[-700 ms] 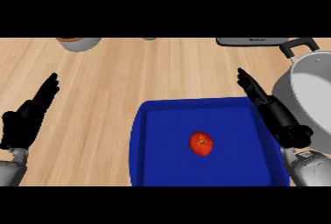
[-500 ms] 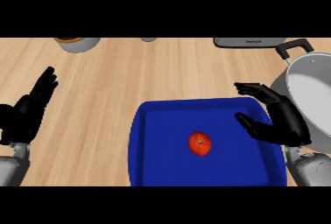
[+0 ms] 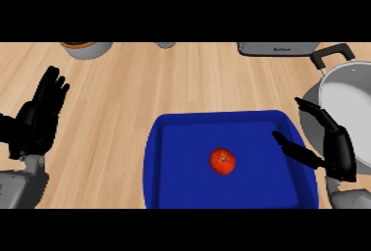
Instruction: Pick the tomato from the tray and place it in the pot
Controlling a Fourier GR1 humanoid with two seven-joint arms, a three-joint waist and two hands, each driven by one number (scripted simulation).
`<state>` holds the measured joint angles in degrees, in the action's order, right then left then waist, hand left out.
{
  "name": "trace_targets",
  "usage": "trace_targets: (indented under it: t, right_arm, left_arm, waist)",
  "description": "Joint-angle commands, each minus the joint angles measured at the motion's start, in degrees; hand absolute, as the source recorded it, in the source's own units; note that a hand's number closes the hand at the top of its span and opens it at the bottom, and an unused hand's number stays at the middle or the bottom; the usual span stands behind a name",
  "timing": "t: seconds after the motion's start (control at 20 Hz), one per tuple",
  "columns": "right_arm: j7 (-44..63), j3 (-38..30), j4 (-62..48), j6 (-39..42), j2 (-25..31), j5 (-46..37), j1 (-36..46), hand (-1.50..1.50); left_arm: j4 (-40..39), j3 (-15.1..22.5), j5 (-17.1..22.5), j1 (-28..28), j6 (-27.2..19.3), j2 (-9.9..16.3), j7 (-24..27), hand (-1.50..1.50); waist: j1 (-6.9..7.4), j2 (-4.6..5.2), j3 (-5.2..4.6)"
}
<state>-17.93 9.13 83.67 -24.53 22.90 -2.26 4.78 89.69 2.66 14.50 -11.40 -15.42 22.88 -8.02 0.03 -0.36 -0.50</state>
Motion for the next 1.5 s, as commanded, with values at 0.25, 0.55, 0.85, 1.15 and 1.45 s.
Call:
trace_targets:
  t: [0.25,0.55,0.85,1.15,1.45]
  right_arm:
    - [9.4,3.9,16.6,3.3,3.1,-6.7,-7.2,-1.5]
    - [30.1,11.0,21.9,15.5,12.1,-11.0,-3.6,-1.5]
    - [49.1,20.0,23.9,26.0,12.0,-15.1,4.0,-1.5]
    - [67.4,26.9,26.0,30.9,1.7,-17.3,10.6,-1.5]
    - [60.0,21.3,18.0,35.5,-2.8,-19.1,10.5,-1.5]
  left_arm:
    - [1.1,-3.3,0.3,0.2,1.1,-1.9,-1.2,0.0]
    - [1.0,-1.4,-1.2,2.0,0.5,-2.9,-0.7,0.0]
    - [2.6,-3.3,-0.1,-1.2,1.8,-0.5,-3.8,0.0]
    - [4.8,-1.2,-2.2,3.6,1.5,-3.4,-0.9,0.0]
    - [0.9,-2.0,-5.4,0.0,1.3,-7.0,-0.1,0.0]
  waist:
    - [-0.34,0.23,0.43]
    - [0.02,0.21,0.19]
    - [1.05,0.33,0.3]
    - [0.56,0.23,0.43]
    - [-0.01,0.37,0.5]
